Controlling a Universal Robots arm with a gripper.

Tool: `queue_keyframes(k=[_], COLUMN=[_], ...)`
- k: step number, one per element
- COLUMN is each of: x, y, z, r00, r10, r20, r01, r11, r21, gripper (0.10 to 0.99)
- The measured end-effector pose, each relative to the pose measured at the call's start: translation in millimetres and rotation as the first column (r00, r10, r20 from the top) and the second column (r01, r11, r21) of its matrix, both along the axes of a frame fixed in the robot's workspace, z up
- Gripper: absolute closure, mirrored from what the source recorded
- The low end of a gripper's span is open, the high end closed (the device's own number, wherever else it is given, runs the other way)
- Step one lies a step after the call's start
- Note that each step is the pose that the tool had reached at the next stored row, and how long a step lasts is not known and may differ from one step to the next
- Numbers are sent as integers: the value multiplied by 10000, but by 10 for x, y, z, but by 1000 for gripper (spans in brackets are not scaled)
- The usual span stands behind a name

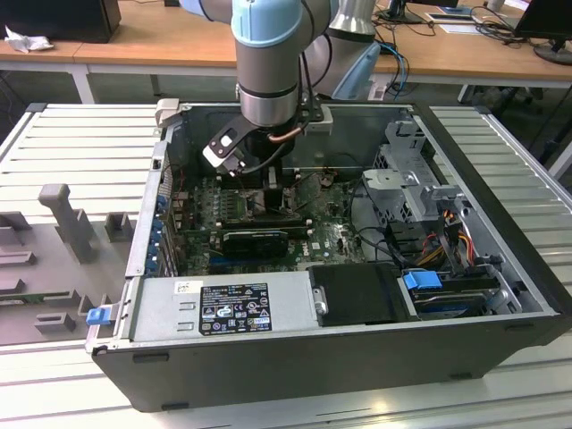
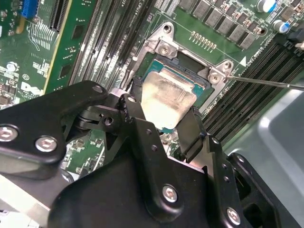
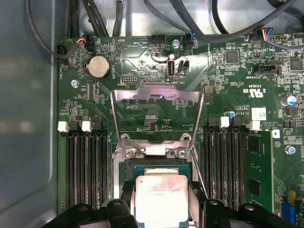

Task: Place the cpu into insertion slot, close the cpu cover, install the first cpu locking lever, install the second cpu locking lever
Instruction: 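Place the cpu into insertion slot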

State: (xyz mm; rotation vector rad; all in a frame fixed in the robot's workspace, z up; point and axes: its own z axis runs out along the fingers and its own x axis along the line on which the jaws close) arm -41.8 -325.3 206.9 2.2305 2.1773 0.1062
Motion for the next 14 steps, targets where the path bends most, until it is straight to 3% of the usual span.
queue_keyframes(k=[5,10,11,14], x=[4,3,3,3], y=[1,1,1,4], z=[-52,-55,-55,-56], r00=[10000,10000,10000,10000], r10=[8,7,7,7], r20=[-1,-2,-2,-1], r01=[-8,-7,-7,-7], r11=[10000,10000,10000,10000], r21=[-2,1,-1,-1], gripper=[553,553,475,475])
